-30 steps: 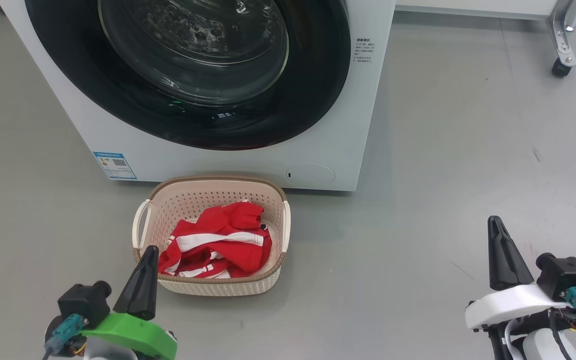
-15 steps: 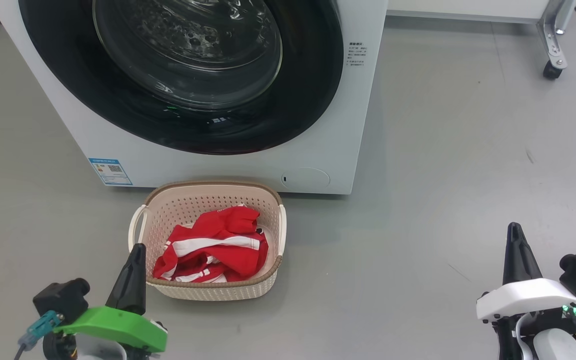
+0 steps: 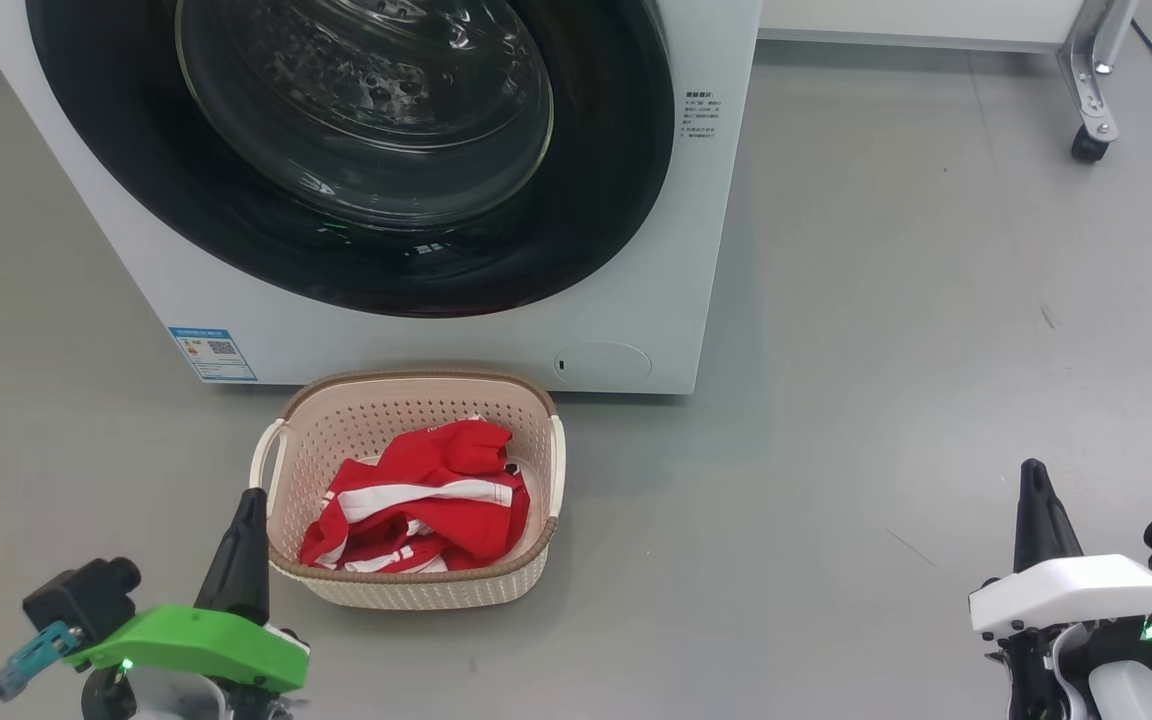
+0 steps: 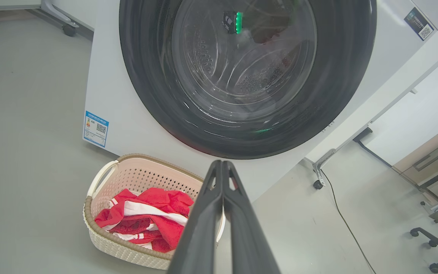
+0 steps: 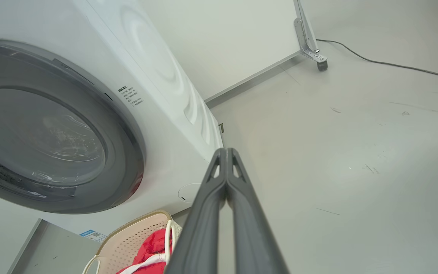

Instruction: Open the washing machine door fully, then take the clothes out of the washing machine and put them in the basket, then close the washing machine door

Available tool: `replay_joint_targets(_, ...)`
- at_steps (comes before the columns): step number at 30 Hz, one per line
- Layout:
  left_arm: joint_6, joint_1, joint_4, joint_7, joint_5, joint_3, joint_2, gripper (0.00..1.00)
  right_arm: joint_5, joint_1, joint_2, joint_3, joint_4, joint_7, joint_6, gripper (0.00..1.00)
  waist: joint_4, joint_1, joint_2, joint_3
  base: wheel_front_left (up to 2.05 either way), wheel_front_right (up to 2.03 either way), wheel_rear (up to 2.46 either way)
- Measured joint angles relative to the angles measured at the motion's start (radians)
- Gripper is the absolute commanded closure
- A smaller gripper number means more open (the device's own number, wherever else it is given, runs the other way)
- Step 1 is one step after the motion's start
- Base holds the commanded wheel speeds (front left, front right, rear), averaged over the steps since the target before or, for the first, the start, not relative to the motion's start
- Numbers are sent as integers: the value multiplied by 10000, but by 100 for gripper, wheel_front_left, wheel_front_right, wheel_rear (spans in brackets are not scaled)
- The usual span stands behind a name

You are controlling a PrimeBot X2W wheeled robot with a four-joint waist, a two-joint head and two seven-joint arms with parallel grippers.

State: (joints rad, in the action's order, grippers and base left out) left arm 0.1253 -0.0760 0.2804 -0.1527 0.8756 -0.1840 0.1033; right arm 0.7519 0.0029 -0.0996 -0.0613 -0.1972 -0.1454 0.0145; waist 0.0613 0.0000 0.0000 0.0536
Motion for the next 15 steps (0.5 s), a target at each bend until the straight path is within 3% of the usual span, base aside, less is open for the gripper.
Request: replay_joint_targets(15,0,0,-13,474,1687,474,-36,100,1875,-150,69,376,-161,541,-259,100,-134,0,0,-110,0,0,0)
